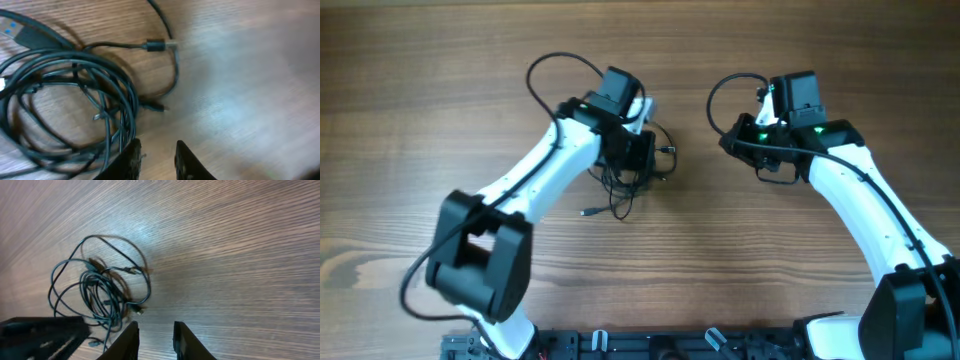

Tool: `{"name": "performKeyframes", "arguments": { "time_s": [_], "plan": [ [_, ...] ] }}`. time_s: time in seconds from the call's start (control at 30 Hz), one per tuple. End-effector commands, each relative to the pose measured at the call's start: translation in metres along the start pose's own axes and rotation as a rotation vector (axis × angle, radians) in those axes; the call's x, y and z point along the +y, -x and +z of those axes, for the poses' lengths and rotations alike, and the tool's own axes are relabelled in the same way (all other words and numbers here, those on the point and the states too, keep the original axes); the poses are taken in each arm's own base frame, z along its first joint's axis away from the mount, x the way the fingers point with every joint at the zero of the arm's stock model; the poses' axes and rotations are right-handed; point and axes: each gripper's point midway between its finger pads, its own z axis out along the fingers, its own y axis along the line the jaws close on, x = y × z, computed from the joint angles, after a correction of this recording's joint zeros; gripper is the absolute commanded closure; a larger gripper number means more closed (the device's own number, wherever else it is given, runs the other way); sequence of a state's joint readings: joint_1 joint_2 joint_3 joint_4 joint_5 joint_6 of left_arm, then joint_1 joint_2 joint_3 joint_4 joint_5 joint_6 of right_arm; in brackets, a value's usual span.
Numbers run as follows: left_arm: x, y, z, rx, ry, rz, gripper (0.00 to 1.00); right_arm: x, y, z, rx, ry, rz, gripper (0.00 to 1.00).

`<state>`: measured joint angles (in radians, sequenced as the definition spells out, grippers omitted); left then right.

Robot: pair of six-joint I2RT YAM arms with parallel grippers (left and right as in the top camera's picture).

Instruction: Untangle cables

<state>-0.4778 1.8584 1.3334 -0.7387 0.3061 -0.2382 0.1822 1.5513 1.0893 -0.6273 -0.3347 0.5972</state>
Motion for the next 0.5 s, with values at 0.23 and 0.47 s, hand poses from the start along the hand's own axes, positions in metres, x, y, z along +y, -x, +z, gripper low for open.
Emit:
{"name": "performKeyframes", "arguments": {
  "time_s": [0.23,0.47],
  "plan": [
    [0.027,0.016,0.042,-0.124,0.258,-0.189,0.64,-0.005,0.002,0.002,0.002,-0.030,-0.041,0.75],
    [0.024,0.027,0.033,-0.164,0.250,-0.188,0.55,-0.005,0.002,0.002,0.001,-0.030,-0.041,0.75]
  ]
}}
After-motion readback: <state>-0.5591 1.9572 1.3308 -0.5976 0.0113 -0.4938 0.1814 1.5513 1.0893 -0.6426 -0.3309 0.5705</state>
